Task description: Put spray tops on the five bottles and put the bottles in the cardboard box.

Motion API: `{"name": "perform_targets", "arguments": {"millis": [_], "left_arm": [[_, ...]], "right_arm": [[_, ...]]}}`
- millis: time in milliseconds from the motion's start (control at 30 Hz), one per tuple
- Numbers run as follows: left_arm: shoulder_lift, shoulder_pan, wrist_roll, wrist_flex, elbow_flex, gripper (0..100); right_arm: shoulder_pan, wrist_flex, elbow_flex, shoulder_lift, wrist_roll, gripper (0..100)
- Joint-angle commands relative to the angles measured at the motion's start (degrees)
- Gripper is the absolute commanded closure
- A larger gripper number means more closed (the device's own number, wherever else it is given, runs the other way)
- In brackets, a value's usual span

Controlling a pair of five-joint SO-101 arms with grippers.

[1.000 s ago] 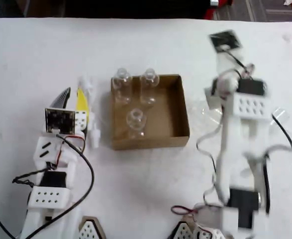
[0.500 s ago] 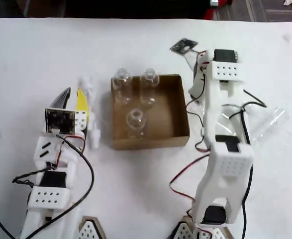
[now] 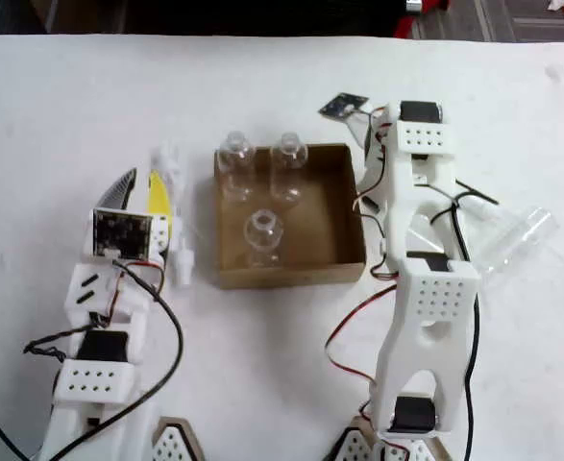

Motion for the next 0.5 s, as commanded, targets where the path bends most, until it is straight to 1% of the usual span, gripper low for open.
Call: {"name": "perform_targets", "arguments": {"millis": [0,200,367,400,467], "left_arm": [[0.04,0.84,-0.79,-1.58,-0.88,92],[0.04,0.84,-0.88,-1.58,-0.88,92],[0.04,0.84,-0.97,-1.58,-0.88,92],[0.04,0.84,-0.97,-1.58,-0.88,92],[0.04,0.84,-0.97,-1.58,-0.88,92]], "right_arm": [[-0.13,0.22,-2.46,0.04,1.14,80.4],[-0.13,-1.10,-2.46,0.22,0.70,80.9],[-0.13,-2.07,-1.93,0.40,0.70,90.2],[-0.13,-2.07,-1.93,0.40,0.88,90.9],[-0.04,-1.80,-1.93,0.40,1.05,89.1]]}}
